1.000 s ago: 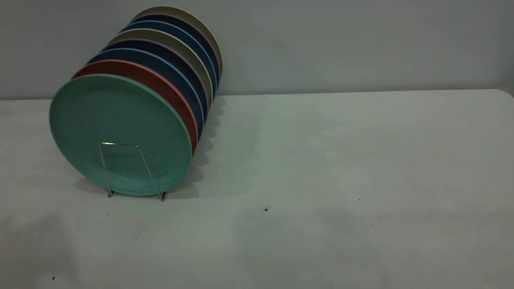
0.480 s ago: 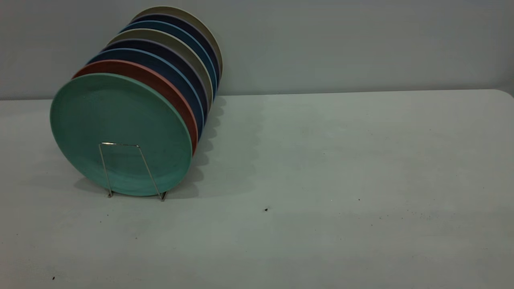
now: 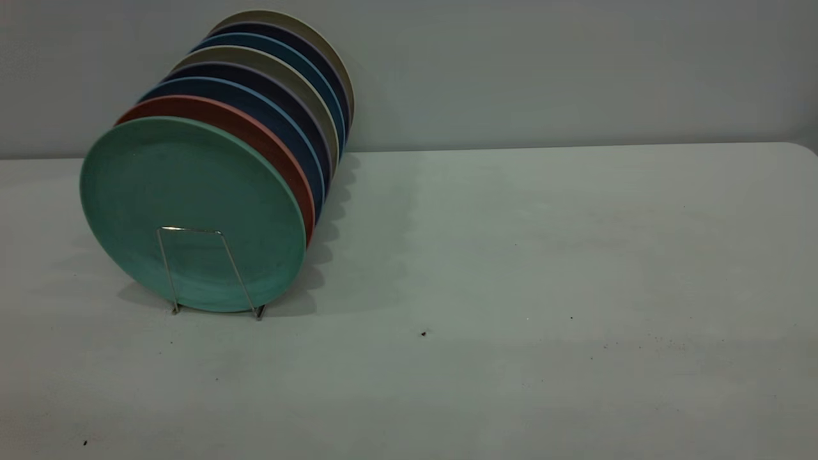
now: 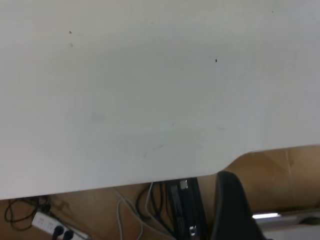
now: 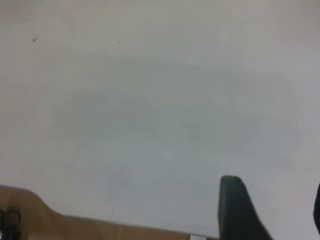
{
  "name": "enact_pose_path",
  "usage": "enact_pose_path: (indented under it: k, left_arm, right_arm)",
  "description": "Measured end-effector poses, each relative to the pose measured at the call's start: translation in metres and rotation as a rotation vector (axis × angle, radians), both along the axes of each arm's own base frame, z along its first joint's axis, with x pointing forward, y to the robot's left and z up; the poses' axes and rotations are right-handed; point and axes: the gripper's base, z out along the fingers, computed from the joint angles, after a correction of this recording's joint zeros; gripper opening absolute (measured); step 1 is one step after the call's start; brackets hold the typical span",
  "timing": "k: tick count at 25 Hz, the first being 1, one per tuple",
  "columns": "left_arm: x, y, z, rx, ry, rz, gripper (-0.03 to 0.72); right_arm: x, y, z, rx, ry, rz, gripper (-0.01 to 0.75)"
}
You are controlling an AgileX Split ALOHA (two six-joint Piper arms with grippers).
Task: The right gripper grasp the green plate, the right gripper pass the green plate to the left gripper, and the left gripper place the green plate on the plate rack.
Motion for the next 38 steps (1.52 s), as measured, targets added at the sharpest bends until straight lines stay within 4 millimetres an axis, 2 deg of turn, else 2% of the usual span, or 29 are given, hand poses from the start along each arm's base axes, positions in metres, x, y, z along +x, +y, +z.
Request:
enact_pose_path:
  k: [5, 13, 19, 23, 31, 38]
  left_arm:
    - [-0.012, -0.001, -0.019, -0.019, -0.042, -0.005, 0.451]
    - [-0.017, -0.001, -0.018, -0.03, -0.084, -0.006, 0.452]
    - [-0.017, -0.001, -0.018, -0.032, -0.084, -0.006, 0.453]
    - [-0.018, -0.001, -0.018, -0.035, -0.095, -0.005, 0.453]
    - [-0.045, -0.001, -0.018, -0.033, -0.293, 0.101, 0.453]
    - [-0.048, -0.001, -0.019, -0.033, -0.31, 0.1, 0.453]
  right_arm:
    - [0.0, 0.0, 0.0, 0.0, 0.0, 0.0, 0.388]
    - [-0.001, 0.0, 0.0, 0.004, -0.006, 0.001, 0.388]
    - [-0.016, 0.0, 0.0, 0.025, -0.11, -0.032, 0.388]
    - [-0.016, 0.0, 0.0, 0.026, -0.111, -0.031, 0.388]
    - [-0.016, 0.0, 0.0, 0.026, -0.112, -0.03, 0.388]
    - [-0.016, 0.0, 0.0, 0.028, -0.113, -0.023, 0.388]
